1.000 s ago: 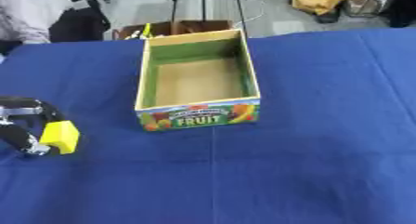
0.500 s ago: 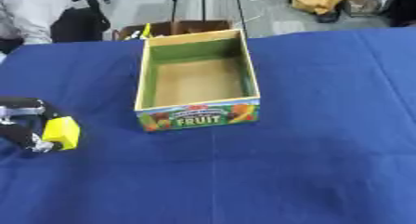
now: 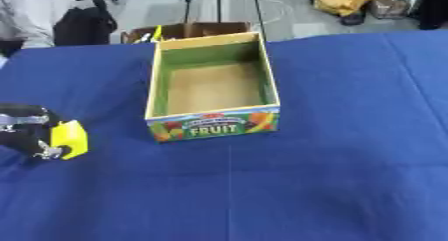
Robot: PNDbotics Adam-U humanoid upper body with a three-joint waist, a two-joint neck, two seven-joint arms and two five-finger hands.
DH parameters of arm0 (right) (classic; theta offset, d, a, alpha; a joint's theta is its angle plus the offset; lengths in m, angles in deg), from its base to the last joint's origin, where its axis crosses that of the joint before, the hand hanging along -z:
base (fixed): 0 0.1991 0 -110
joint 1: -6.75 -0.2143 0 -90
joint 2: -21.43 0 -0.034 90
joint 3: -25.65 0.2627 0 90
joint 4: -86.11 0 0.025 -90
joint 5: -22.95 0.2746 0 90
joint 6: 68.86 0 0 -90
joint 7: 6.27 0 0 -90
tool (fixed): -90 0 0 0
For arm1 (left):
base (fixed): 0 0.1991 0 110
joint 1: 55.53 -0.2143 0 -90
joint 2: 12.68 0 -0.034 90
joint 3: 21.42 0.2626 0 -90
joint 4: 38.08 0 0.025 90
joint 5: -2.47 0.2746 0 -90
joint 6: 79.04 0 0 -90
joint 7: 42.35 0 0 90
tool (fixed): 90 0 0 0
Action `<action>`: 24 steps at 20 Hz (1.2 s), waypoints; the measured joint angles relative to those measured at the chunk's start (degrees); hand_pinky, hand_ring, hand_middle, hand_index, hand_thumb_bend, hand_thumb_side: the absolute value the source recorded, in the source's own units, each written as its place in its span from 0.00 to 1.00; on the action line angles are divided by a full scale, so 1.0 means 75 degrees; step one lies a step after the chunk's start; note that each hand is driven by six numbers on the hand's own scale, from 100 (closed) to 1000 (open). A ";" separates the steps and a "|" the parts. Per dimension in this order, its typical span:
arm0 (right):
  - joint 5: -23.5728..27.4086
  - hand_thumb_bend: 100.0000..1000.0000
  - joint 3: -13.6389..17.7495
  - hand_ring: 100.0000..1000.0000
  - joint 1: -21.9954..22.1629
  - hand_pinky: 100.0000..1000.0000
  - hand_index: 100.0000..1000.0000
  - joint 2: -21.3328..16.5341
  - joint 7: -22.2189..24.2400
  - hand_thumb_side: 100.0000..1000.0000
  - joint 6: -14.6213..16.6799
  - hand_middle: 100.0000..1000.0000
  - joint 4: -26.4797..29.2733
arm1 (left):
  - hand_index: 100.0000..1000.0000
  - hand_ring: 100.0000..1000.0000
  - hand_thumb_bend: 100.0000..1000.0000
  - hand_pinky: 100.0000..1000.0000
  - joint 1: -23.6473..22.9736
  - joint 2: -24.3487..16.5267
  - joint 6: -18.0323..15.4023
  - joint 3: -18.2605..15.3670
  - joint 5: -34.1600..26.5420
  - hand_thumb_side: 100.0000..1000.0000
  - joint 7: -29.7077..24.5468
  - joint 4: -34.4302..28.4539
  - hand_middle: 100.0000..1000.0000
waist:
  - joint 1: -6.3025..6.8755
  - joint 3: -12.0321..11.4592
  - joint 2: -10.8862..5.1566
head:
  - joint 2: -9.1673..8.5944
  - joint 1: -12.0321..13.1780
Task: Pick up objects on the table and place them in the box.
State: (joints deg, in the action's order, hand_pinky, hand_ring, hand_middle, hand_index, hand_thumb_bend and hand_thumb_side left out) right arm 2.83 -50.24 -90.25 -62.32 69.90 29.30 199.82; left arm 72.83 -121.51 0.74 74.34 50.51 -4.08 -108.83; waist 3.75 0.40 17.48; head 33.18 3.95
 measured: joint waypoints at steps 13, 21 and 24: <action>0.0015 0.00 0.0006 0.79 0.0061 0.67 0.72 0.0000 -0.0029 0.68 -0.0040 0.56 0.0000 | 0.77 0.60 0.00 0.50 0.0217 -0.0080 0.0221 -0.0248 0.0168 0.68 -0.0036 -0.0613 0.62 | 0.0013 -0.0052 -0.0169 | 0.0001 -0.0047; 0.0019 0.00 0.0006 0.79 0.0079 0.67 0.72 -0.0001 -0.0046 0.68 -0.0057 0.56 0.0000 | 0.76 0.58 0.00 0.47 0.0685 -0.0097 0.0484 -0.0488 0.0178 0.70 0.0027 -0.1178 0.60 | 0.0066 -0.0051 -0.0217 | 0.0036 -0.0072; 0.0019 0.00 0.0003 0.79 0.0110 0.67 0.72 -0.0002 -0.0045 0.69 -0.0057 0.56 0.0000 | 0.75 0.57 0.00 0.45 0.0955 -0.0079 0.0609 -0.0524 0.0269 0.72 0.0233 -0.1340 0.58 | 0.0095 -0.0022 -0.0221 | 0.0042 -0.0071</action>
State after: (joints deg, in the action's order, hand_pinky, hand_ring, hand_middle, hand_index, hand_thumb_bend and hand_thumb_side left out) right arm 2.97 -50.22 -89.42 -62.34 69.56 28.87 199.82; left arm 79.99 -122.10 5.31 70.41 52.53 -2.33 -118.87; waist 4.46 0.24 15.82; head 33.50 3.42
